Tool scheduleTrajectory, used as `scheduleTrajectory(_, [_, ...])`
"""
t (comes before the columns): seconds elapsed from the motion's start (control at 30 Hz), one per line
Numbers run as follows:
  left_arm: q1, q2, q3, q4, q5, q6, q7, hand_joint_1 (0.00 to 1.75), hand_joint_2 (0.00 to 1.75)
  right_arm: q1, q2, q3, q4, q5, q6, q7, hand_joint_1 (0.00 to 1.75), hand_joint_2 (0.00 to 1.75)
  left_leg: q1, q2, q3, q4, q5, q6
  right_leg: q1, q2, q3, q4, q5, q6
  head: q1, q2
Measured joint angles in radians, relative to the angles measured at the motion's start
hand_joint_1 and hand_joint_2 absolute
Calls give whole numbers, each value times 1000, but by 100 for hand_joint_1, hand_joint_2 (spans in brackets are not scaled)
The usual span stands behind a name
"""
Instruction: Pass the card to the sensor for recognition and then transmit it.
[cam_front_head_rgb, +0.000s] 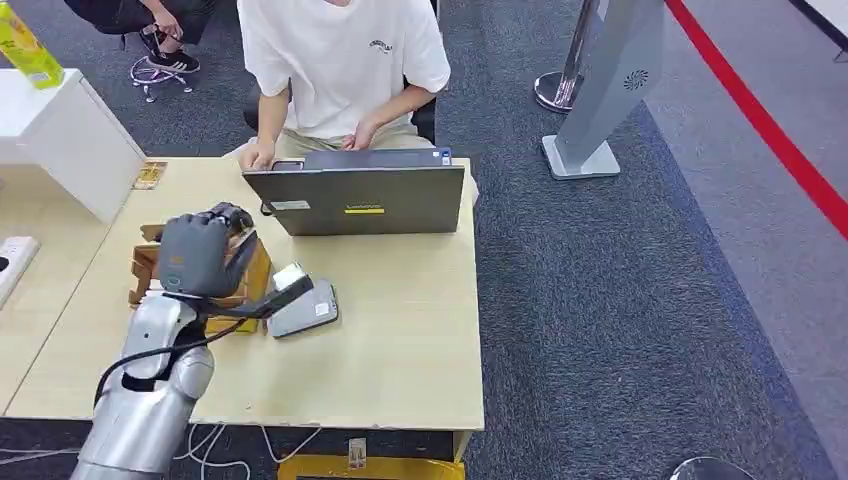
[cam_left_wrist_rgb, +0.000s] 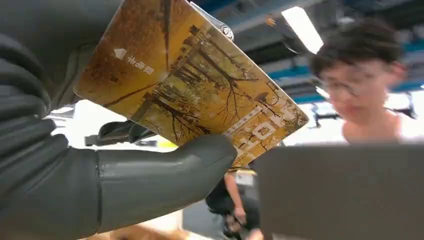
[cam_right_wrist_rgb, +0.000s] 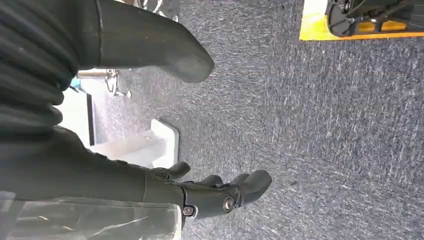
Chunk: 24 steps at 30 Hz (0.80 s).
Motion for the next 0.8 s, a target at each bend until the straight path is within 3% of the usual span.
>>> scheduleTrajectory(0.1, [47, 0, -37, -39, -14, -80, 31, 175, 175, 0, 0, -8, 0, -12, -3, 0, 0, 175, 0, 0, 0, 0, 0, 0, 0, 0, 0, 0, 0, 0, 0, 0])
scheduleTrajectory(0.23, [70, 7, -72, -48, -38, -261, 112, 175, 175, 1, 1, -14, 0, -13, -9, -10, 0, 175, 0, 0, 0, 0, 0, -1, 0, 0, 0, 0, 0, 0, 0, 0])
scheduleTrajectory(0.3, [71, 13, -80, -38, -56, -310, 149, 175, 175, 1, 1, -14, 0, -11, -8, -10, 0, 175, 0, 0, 0, 0, 1, -1, 1, 0, 0, 1, 0, 0, 0, 0])
scheduleTrajectory(0.8, [67, 32, -100, 10, -70, -329, 171, 175, 175, 2, 1, -15, 1, -11, -8, -10, 0, 175, 0, 0, 0, 0, 1, -1, 1, 0, 0, 1, 0, 0, 0, 0])
